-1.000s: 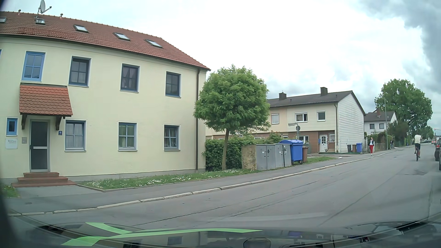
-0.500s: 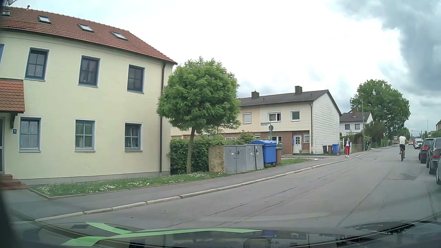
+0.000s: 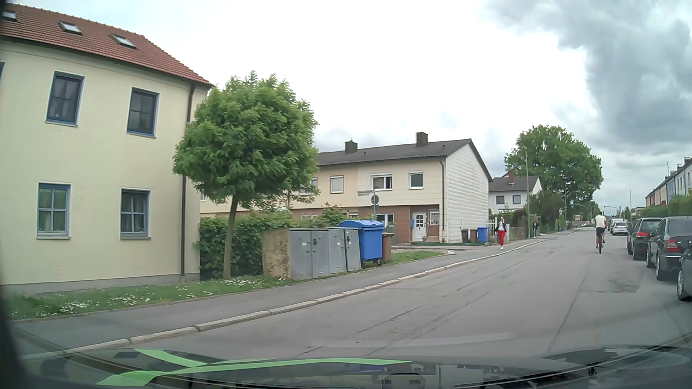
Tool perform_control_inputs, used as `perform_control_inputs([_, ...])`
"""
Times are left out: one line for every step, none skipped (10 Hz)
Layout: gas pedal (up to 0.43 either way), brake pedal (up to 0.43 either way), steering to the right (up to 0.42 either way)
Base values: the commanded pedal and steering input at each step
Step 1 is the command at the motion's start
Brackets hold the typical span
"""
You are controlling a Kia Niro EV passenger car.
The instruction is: Follow the waypoints while adhering to traffic rules and regulations
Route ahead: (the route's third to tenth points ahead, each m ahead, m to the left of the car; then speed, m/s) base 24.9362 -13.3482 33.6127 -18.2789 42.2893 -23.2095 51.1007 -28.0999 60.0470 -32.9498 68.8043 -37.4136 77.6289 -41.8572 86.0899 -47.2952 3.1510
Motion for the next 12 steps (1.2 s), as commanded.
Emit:
perform_control_inputs([0.118, 0.000, 0.336])
perform_control_inputs([0.118, 0.000, 0.337])
perform_control_inputs([0.118, 0.000, 0.337])
perform_control_inputs([0.118, 0.000, 0.334])
perform_control_inputs([0.130, 0.000, 0.332])
perform_control_inputs([0.130, 0.000, 0.332])
perform_control_inputs([0.130, 0.000, 0.326])
perform_control_inputs([0.130, 0.000, 0.320])
perform_control_inputs([0.130, 0.000, 0.311])
perform_control_inputs([0.118, 0.000, 0.294])
perform_control_inputs([0.118, 0.000, 0.274])
perform_control_inputs([0.118, 0.000, 0.257])
